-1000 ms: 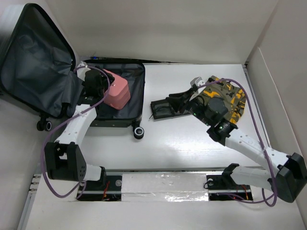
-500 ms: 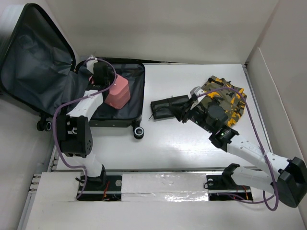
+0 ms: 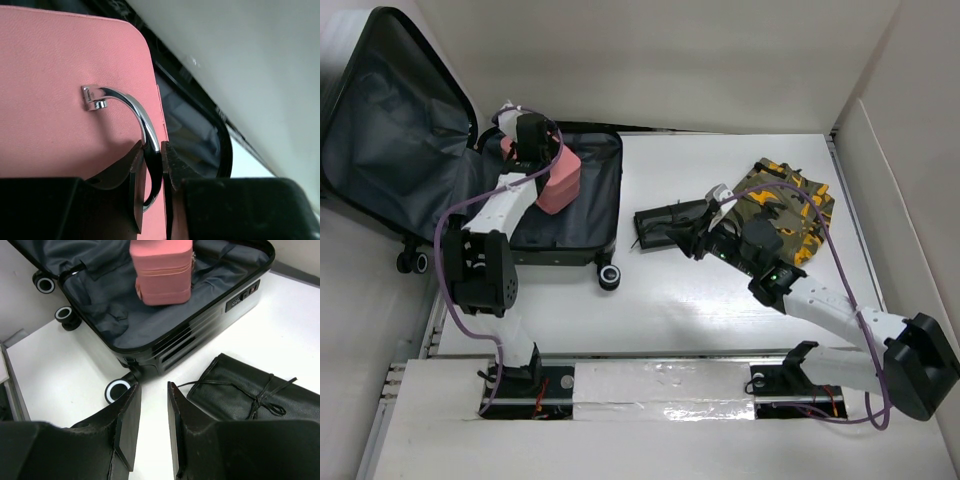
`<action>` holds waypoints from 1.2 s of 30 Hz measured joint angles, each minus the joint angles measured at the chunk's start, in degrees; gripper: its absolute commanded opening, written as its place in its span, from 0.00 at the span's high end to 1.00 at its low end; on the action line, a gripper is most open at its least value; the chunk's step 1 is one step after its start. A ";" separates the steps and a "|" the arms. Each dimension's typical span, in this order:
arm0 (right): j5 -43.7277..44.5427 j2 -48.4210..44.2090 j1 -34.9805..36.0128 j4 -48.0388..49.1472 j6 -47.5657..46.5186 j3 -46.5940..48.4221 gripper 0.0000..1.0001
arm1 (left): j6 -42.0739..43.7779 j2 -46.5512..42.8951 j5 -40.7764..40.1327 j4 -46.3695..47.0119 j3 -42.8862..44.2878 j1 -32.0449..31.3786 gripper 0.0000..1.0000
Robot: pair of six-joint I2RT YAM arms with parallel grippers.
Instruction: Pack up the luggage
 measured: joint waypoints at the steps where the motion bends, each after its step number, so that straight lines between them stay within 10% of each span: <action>1: -0.20 0.07 0.00 -0.02 0.00 0.00 0.67 | -0.11 0.74 -0.48 -0.15 1.22 0.13 1.00; 28: -4.66 6.54 0.04 1.01 -0.74 0.02 0.67 | -20.76 9.05 -3.02 13.77 3.43 7.34 1.00; 36: -4.70 6.51 0.04 1.27 -1.14 0.02 0.67 | -22.77 9.33 -3.82 19.69 -0.09 7.37 0.56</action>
